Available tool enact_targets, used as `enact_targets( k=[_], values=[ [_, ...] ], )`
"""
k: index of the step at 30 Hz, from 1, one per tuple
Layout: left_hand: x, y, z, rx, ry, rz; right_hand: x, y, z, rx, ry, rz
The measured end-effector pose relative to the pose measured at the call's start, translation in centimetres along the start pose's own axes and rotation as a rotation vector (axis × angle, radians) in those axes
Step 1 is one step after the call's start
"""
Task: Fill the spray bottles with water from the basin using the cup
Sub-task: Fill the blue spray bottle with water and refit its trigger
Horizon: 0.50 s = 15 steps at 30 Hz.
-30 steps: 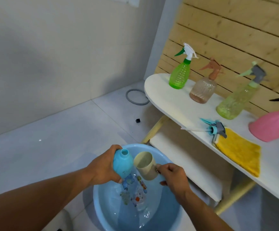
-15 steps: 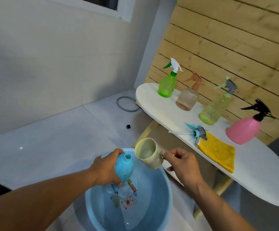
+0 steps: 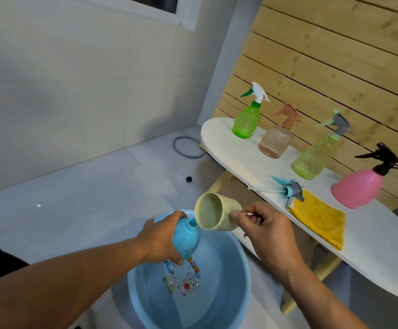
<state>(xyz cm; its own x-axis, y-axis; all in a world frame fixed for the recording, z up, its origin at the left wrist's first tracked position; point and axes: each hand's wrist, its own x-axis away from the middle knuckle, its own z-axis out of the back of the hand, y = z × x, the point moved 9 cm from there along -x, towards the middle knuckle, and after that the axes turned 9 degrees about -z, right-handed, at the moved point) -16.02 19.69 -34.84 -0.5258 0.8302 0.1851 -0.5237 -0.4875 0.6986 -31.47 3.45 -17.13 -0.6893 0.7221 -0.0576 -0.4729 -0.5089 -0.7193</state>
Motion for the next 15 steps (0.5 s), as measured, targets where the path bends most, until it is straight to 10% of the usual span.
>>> enact_targets(
  k=[15],
  values=[
    [-0.3,0.3,0.0,-0.033,0.002,-0.020,0.7,-2.1,-0.2,0.199,0.086,0.218]
  ],
)
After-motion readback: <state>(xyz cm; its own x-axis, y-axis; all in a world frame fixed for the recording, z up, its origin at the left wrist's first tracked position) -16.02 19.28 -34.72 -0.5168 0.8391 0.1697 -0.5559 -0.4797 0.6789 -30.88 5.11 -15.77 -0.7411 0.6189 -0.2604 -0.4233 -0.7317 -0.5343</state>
